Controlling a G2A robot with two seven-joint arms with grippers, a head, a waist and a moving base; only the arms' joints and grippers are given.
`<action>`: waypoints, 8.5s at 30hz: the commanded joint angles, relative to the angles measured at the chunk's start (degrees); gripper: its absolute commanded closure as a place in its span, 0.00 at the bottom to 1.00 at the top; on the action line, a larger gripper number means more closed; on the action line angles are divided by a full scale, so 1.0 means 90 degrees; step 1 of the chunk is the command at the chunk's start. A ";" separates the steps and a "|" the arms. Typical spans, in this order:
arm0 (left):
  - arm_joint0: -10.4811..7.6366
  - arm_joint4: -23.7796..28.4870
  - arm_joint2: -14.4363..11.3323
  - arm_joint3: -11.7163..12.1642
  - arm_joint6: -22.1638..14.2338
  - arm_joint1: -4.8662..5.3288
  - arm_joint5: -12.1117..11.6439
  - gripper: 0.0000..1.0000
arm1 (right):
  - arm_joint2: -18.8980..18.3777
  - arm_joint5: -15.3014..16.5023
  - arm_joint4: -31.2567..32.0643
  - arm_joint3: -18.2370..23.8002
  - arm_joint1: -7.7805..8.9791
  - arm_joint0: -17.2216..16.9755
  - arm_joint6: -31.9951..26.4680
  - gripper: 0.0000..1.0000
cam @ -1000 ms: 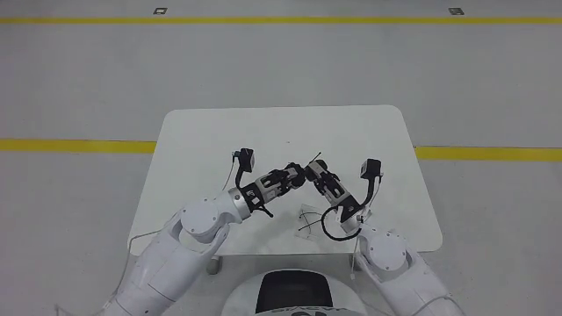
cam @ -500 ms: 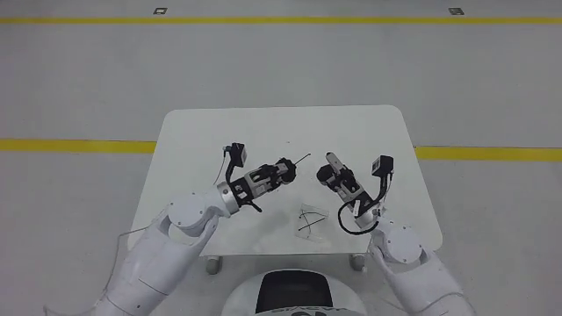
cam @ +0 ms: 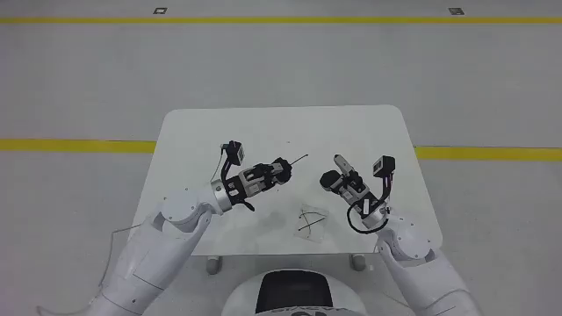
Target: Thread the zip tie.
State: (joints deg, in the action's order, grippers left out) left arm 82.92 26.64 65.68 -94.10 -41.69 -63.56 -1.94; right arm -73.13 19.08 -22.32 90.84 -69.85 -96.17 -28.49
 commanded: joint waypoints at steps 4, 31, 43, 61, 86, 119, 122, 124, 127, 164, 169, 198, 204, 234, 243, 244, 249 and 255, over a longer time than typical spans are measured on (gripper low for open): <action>0.0024 0.0049 0.0357 0.0165 -0.1168 0.0142 -0.0008 1.00 | -0.0324 -0.0149 -0.0652 -0.0430 0.0113 0.0142 -0.1711 0.00; -0.0267 0.0761 0.0228 0.0592 -0.2501 0.0270 0.1109 1.00 | -0.0328 -0.0185 -0.0704 -0.1010 0.0264 0.0661 -0.3707 0.00; -0.0567 0.1200 0.0038 0.1015 -0.3021 0.0312 0.1376 1.00 | -0.0019 -0.0017 -0.1416 -0.1804 0.0271 0.1167 -0.5086 0.00; -0.0609 0.1427 -0.0253 0.0979 -0.2754 0.0289 0.1239 1.00 | 0.0025 -0.0221 -0.1692 -0.1976 0.0274 0.1278 -0.5042 0.00; -0.0868 0.1854 -0.0814 0.1204 -0.2519 0.0244 0.0974 1.00 | 0.0412 0.0044 -0.2422 -0.2613 0.0178 0.1616 -0.5373 0.00; -0.0958 0.1706 -0.1135 0.1324 -0.2281 0.0219 0.0128 1.00 | 0.0385 -0.0163 -0.2743 -0.2794 0.0192 0.1730 -0.5433 0.00; -0.0967 0.1706 -0.1139 0.1298 -0.2278 0.0222 0.0116 1.00 | 0.0384 -0.0137 -0.2741 -0.2803 0.0191 0.1732 -0.5414 0.00; -0.0967 0.1706 -0.1139 0.1298 -0.2278 0.0222 0.0116 1.00 | 0.0384 -0.0137 -0.2741 -0.2803 0.0191 0.1732 -0.5414 0.00; -0.0967 0.1706 -0.1139 0.1298 -0.2278 0.0222 0.0116 1.00 | 0.0384 -0.0137 -0.2741 -0.2803 0.0191 0.1732 -0.5414 0.00; -0.0930 0.1608 -0.1238 0.1170 -0.2191 0.0220 0.0150 1.00 | 0.0338 -0.0534 -0.2463 -0.2531 0.0262 0.1723 -0.5201 0.00; -0.0924 0.1604 -0.1287 0.1155 -0.2203 0.0228 0.0159 1.00 | 0.0252 -0.0577 -0.2450 -0.2549 0.0302 0.1727 -0.5375 0.00; -0.0983 0.1811 -0.1373 0.1233 -0.2190 0.0243 0.0193 1.00 | 0.0495 -0.0217 -0.2480 -0.2905 0.0326 0.1883 -0.5683 0.80; -0.0983 0.1811 -0.1373 0.1233 -0.2190 0.0243 0.0193 1.00 | 0.0536 -0.0140 -0.2529 -0.2851 0.0344 0.1872 -0.5683 0.78; -0.0983 0.1811 -0.1373 0.1233 -0.2190 0.0243 0.0193 1.00 | 0.0693 -0.0028 -0.2596 -0.2819 0.0451 0.1904 -0.5683 1.00; -0.0983 0.1811 -0.1373 0.1233 -0.2190 0.0243 0.0193 1.00 | 0.0719 -0.0004 -0.2620 -0.2817 0.0459 0.1908 -0.5683 1.00; -0.0983 0.1811 -0.1373 0.1233 -0.2190 0.0243 0.0193 1.00 | 0.0722 -0.0004 -0.2621 -0.2819 0.0460 0.1910 -0.5683 1.00; -0.0983 0.1811 -0.1373 0.1233 -0.2190 0.0243 0.0193 1.00 | 0.0741 -0.0018 -0.2603 -0.2824 0.0457 0.1934 -0.5677 1.00; -0.0983 0.1811 -0.1373 0.1233 -0.2190 0.0243 0.0193 1.00 | 0.0750 -0.0031 -0.2627 -0.2822 0.0453 0.1944 -0.5666 0.77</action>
State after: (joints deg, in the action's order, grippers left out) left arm 74.07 42.94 53.33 -83.00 -61.39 -61.37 -0.20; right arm -66.38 18.79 -45.91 65.42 -65.77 -78.68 -79.49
